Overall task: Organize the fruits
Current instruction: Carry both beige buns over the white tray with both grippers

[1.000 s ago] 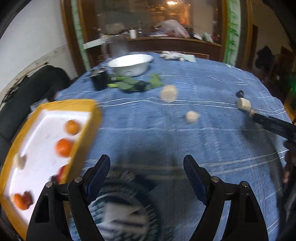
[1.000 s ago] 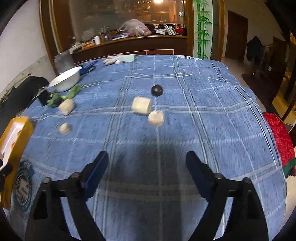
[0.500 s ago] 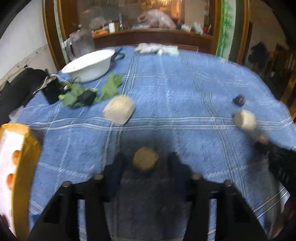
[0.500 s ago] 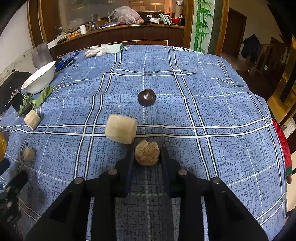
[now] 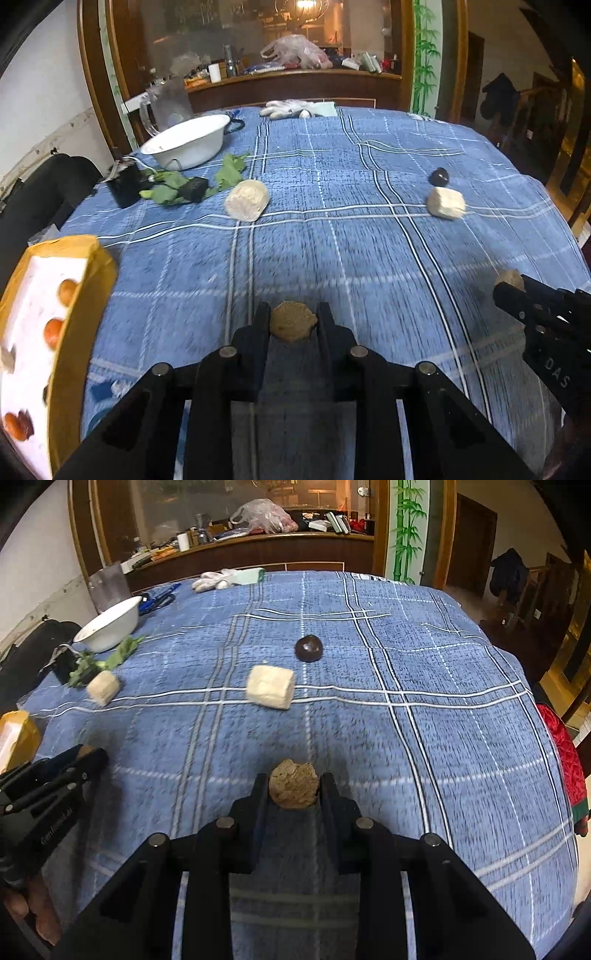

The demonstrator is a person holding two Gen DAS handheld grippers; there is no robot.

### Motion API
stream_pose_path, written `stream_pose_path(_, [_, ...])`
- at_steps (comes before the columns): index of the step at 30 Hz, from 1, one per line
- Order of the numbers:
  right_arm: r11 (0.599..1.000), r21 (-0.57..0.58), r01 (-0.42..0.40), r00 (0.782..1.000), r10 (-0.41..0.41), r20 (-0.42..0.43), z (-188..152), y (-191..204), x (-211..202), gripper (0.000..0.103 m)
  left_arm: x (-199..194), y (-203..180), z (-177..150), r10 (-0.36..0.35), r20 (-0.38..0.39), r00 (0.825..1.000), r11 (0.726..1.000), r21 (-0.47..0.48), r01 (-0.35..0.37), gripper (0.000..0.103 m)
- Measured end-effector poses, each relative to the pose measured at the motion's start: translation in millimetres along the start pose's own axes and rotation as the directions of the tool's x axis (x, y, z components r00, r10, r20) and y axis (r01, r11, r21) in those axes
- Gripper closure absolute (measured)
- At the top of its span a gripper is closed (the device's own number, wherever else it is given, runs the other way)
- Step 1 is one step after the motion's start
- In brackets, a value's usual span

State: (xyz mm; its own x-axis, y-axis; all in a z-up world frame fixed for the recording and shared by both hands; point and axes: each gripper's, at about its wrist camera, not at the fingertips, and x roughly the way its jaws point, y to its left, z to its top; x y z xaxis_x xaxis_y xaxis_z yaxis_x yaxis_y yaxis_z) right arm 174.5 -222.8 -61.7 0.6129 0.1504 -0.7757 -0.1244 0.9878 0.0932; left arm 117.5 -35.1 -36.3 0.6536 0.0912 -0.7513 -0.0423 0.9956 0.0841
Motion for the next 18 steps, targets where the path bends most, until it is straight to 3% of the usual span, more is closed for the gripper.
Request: stream_pose_path(18, [0.998,0.015,-0.061,0.997,0.06,0.056,-59,37,-68,0.074,-55,30,-45,0.013,0.044,0.999,0.999,-0.032,-0.012,0.079])
